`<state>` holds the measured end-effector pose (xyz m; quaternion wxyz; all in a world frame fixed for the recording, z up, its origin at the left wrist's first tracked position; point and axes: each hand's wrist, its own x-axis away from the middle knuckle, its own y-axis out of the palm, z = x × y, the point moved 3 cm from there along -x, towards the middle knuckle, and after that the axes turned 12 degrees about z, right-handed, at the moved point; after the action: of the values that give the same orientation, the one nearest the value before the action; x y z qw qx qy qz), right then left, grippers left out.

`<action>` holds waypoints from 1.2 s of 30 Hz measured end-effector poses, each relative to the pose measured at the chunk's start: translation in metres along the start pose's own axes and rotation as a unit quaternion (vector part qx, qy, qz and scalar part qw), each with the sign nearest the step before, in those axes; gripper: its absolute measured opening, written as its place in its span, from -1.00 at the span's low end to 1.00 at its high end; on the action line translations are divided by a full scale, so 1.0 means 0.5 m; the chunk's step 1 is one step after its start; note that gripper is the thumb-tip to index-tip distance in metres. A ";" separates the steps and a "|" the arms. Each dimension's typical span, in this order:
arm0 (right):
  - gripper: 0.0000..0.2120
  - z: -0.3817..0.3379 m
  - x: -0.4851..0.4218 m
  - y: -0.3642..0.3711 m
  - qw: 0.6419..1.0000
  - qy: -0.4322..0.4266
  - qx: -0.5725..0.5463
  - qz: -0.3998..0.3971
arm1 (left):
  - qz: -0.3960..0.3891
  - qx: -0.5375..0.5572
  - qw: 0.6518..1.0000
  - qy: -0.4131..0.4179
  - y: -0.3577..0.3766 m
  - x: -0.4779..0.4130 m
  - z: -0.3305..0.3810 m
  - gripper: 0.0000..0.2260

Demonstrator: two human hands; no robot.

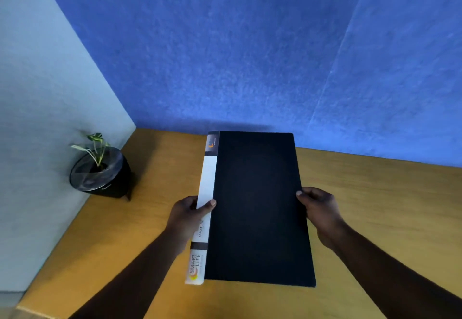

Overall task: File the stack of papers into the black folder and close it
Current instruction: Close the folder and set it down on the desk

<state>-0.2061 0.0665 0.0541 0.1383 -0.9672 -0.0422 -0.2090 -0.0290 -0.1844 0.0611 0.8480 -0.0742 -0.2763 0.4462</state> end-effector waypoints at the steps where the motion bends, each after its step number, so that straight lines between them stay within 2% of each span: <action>1: -0.89 0.003 -0.007 0.021 1.000 0.001 0.013 -0.001 | 0.006 -0.015 1.000 0.002 -0.006 -0.019 -0.008 -0.80; 6: -0.87 0.030 -0.033 0.103 0.998 0.006 0.059 0.001 | 0.059 -0.066 0.996 0.011 -0.022 -0.107 -0.039 -0.73; 9: -0.94 0.043 -0.048 0.132 0.997 0.007 0.082 0.011 | 0.078 -0.103 0.991 0.029 -0.025 -0.147 -0.057 -0.69; 12: -0.86 0.050 -0.052 0.147 0.991 -0.010 0.128 0.036 | 0.106 -0.140 0.983 0.052 -0.026 -0.161 -0.073 -0.67; 16: -0.72 0.077 -0.007 0.136 0.962 -0.113 0.246 0.033 | 0.143 -0.199 0.961 0.127 -0.032 -0.130 -0.087 -0.57; 19: -0.49 0.125 0.051 0.111 0.927 -0.216 0.307 0.004 | 0.149 -0.280 0.913 0.258 -0.028 -0.056 -0.120 -0.52; 21: -0.36 0.162 0.088 0.099 0.898 -0.270 0.346 -0.020 | 0.129 -0.324 0.885 0.308 -0.019 -0.003 -0.158 -0.48; 24: -0.23 0.211 0.127 0.088 0.859 -0.308 0.405 -0.060 | 0.086 -0.399 0.862 0.302 -0.005 0.044 -0.220 -0.36; 26: -0.20 0.234 0.141 0.085 0.835 -0.326 0.437 -0.078 | 0.084 -0.412 0.858 0.295 -0.002 0.055 -0.242 -0.32; 36: -0.28 0.256 0.162 0.106 0.789 -0.336 0.509 -0.071 | 0.075 -0.429 0.853 0.288 -0.020 0.030 -0.249 -0.29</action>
<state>-0.0748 0.0543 -0.0373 0.5721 -0.7604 -0.2548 0.1719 0.0515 -0.1634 -0.0335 0.7375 -0.5761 -0.1774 0.3044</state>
